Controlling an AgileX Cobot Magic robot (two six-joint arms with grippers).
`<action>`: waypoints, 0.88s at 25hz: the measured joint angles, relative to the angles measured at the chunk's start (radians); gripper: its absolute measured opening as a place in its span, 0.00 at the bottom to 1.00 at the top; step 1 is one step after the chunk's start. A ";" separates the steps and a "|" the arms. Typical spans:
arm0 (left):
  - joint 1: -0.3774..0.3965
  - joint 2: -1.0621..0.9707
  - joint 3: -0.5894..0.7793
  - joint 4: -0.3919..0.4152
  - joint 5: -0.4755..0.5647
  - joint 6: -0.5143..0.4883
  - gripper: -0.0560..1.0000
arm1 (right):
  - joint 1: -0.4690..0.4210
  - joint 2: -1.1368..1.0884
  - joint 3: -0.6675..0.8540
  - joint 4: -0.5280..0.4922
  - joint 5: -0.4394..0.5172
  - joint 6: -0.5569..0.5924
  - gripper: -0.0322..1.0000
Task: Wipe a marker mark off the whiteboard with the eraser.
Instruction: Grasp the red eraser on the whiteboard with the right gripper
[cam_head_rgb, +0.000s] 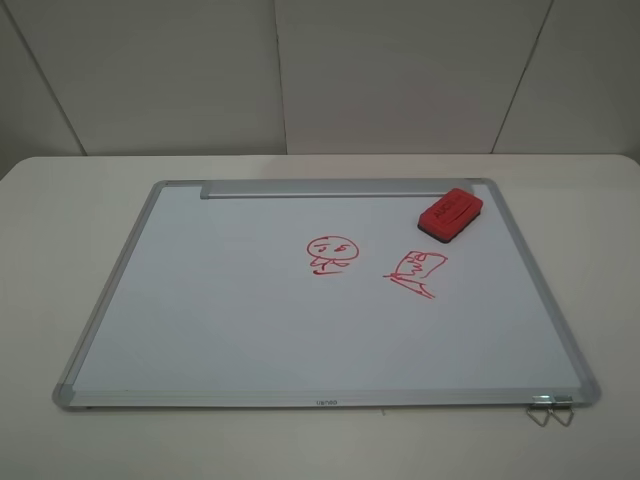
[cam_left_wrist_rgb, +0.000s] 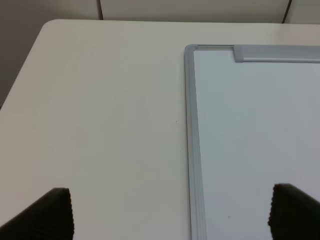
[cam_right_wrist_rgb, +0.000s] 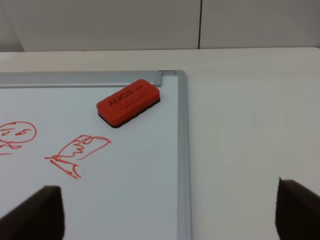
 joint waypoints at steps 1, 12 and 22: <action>0.000 0.000 0.000 0.000 0.000 0.000 0.79 | 0.000 0.000 0.000 0.000 0.000 0.000 0.76; 0.000 0.000 0.000 0.000 0.000 0.000 0.79 | 0.000 0.000 0.000 0.000 0.000 0.000 0.76; 0.000 0.000 0.000 0.000 0.000 0.000 0.79 | 0.000 0.000 0.000 0.000 0.000 0.000 0.76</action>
